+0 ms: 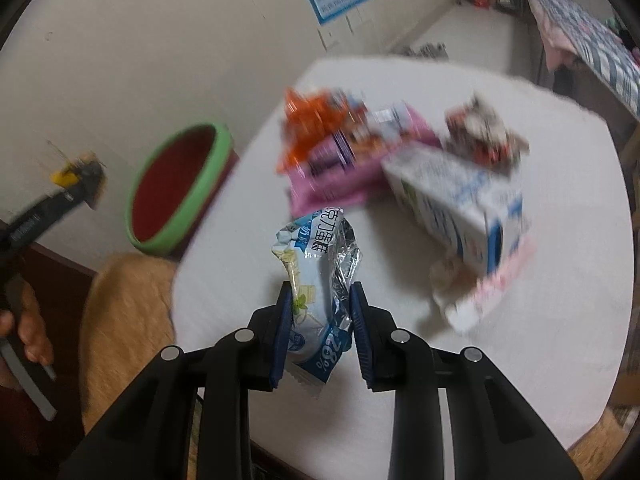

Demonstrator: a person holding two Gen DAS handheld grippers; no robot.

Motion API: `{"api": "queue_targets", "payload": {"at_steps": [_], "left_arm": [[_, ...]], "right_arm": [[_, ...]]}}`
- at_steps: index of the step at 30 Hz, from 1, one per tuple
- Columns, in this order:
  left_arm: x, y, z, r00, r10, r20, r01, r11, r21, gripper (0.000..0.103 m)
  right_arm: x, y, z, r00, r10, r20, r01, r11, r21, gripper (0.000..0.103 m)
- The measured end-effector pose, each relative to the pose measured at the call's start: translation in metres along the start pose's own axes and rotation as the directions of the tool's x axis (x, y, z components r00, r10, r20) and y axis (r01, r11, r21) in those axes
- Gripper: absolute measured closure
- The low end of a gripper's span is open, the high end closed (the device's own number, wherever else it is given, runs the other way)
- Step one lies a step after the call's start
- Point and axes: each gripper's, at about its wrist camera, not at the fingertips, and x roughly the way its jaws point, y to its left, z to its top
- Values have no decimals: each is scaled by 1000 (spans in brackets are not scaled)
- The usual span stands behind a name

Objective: Collect trash
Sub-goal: 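Carry the yellow-brown wrapper with the left tool while the right carries the silver wrapper to the bin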

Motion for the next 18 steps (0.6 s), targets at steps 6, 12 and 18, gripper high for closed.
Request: {"api": "queue_targets", "payload": {"at_steps": [6, 12, 18], "left_arm": [[-3, 6, 6, 1000, 6, 21, -6, 1000, -6, 79], [-2, 19, 10, 999, 23, 34, -22, 999, -25, 79], [4, 33, 13, 999, 44, 30, -42, 998, -45, 79]], "right_arm": [[-14, 37, 36, 996, 49, 75, -42, 996, -82, 75], [-17, 75, 62, 991, 88, 105, -70, 983, -168, 75], [-13, 105, 81, 987, 111, 116, -82, 969, -231, 75]]}}
